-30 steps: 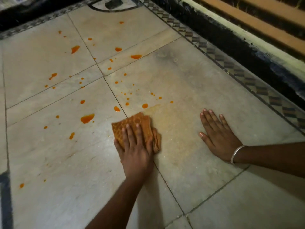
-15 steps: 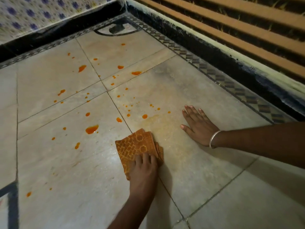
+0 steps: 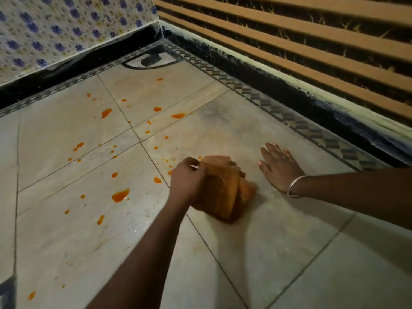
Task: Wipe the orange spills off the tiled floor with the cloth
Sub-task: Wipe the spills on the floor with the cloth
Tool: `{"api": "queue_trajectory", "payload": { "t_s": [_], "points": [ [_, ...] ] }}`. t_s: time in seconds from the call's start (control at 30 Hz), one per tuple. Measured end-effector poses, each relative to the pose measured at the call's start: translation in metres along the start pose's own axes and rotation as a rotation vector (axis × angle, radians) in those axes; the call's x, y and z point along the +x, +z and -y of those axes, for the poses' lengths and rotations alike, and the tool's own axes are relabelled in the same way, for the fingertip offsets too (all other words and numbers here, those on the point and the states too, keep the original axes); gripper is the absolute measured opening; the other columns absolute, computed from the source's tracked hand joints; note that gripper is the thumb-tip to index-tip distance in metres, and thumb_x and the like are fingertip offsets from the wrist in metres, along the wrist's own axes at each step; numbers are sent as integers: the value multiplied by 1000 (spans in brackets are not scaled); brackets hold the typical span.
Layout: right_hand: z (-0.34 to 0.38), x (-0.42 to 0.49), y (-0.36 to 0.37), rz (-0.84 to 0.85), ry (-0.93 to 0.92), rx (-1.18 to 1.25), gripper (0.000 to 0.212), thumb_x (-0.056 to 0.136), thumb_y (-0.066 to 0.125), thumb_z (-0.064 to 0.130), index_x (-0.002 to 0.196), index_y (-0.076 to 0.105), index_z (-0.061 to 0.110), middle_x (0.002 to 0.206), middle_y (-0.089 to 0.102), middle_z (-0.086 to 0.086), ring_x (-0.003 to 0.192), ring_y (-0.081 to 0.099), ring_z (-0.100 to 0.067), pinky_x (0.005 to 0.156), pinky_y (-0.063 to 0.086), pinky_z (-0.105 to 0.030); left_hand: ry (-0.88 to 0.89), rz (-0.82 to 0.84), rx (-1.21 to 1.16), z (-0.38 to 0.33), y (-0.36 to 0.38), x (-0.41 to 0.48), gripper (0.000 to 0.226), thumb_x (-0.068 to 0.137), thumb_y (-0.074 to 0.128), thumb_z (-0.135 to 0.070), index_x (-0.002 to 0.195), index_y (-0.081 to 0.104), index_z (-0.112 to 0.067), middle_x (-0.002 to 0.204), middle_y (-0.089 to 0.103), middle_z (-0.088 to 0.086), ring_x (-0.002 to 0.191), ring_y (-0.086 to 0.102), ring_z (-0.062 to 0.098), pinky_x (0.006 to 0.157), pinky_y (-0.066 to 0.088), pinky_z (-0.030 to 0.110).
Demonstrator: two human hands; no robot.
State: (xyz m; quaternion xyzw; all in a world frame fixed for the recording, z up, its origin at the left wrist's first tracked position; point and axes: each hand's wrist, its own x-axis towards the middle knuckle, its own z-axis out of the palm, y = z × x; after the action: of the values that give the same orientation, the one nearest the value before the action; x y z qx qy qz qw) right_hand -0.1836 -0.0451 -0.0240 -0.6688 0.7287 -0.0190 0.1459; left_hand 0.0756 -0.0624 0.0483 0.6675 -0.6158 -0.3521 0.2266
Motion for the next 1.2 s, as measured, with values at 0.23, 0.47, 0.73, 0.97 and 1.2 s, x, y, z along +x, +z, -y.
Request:
{"api": "queue_trajectory", "payload": {
  "t_s": [0.23, 0.47, 0.73, 0.97, 1.2],
  "points": [
    [9, 15, 21, -13, -98, -24, 61, 106, 20, 43, 160, 5, 19, 168, -6, -2, 154, -8, -16, 124, -4, -41, 313, 148, 540, 43, 52, 8, 64, 108, 23, -55, 165, 4, -35, 175, -3, 3, 161, -5, 24, 126, -1, 57],
    [6, 35, 59, -104, -98, -96, 67, 98, 6, 47, 160, 9, 21, 168, 5, -4, 154, 2, -19, 125, 4, -46, 496, 143, 743, 53, 120, 44, 65, 103, 8, -65, 164, 3, -42, 173, -13, 1, 159, -18, 29, 124, -12, 60],
    [6, 33, 64, -169, -121, -110, 65, 100, 16, 47, 158, 19, 17, 166, 16, -8, 153, 13, -23, 124, 11, -48, 431, 57, 753, 76, 79, 127, 64, 105, 12, -65, 164, 8, -42, 175, -3, 3, 161, -8, 28, 125, -6, 62],
    [12, 34, 69, -180, -80, -118, 69, 99, 15, 51, 158, 18, 15, 166, 15, -9, 153, 12, -25, 123, 11, -51, 235, -54, 706, 94, 96, 22, 68, 104, 16, -63, 166, 12, -34, 174, -4, 7, 160, -9, 33, 124, -6, 62],
    [27, 33, 72, -200, -58, -125, 70, 99, 15, 49, 158, 17, 10, 166, 14, -13, 154, 11, -27, 124, 10, -50, 472, 70, 723, 68, 102, 80, 64, 105, 12, -63, 165, 8, -39, 175, -4, 3, 160, -11, 28, 125, -7, 60]
  ]
}}
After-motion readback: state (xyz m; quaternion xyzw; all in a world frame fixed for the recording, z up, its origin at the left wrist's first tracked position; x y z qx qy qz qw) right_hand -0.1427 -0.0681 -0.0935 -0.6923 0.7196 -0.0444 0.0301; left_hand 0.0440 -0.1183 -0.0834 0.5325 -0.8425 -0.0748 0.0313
